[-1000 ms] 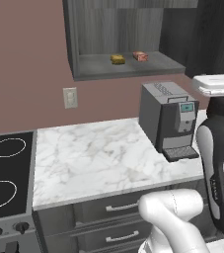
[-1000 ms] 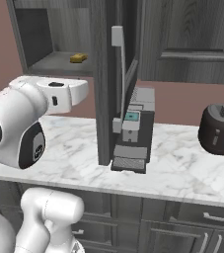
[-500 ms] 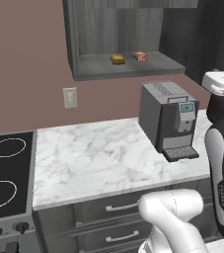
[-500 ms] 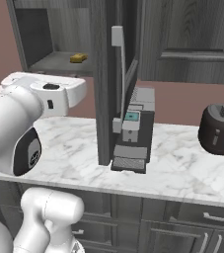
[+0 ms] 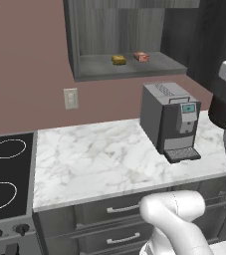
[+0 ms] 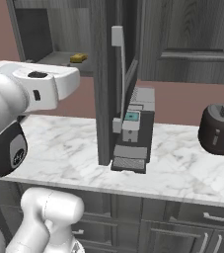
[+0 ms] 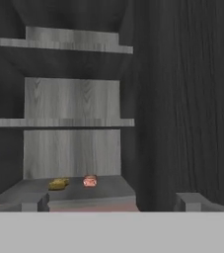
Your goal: Pick up the sponge and bar soap from the sink, and place them back in the cabinet, and close the cabinet door.
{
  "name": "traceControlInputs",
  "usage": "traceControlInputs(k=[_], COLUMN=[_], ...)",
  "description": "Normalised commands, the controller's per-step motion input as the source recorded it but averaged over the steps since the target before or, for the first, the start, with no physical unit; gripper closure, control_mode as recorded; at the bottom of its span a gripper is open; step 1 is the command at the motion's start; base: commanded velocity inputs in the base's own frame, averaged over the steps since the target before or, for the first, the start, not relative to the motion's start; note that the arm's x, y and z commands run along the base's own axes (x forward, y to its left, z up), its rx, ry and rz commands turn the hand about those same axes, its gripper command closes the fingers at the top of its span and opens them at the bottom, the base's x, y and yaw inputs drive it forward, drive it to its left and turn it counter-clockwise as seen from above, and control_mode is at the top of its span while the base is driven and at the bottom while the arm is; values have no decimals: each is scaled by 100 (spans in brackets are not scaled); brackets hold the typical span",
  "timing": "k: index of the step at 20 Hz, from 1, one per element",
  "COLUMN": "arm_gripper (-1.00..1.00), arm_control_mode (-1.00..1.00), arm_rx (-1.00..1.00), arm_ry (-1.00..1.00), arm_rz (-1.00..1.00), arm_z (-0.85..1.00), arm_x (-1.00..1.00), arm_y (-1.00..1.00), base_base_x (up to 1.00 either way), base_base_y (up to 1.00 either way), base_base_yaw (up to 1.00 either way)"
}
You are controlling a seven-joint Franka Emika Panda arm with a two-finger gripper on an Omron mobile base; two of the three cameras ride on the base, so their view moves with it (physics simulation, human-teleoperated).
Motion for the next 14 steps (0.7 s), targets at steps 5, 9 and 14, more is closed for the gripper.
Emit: traceControlInputs(k=[5, 9, 14], arm_gripper=[-100, -100, -100], arm_control_mode=[-100, -100, -100], arm_rx=[0, 0, 0], arm_ry=[0, -2, -1], arm_rz=[0, 0, 1], arm_z=[0, 0, 0], arm_x=[-55, -62, -55], arm_y=[-20, -19, -24], base_base_x=[0, 0, 0], base_base_y=[0, 0, 0], base_base_yaw=[0, 0, 0])
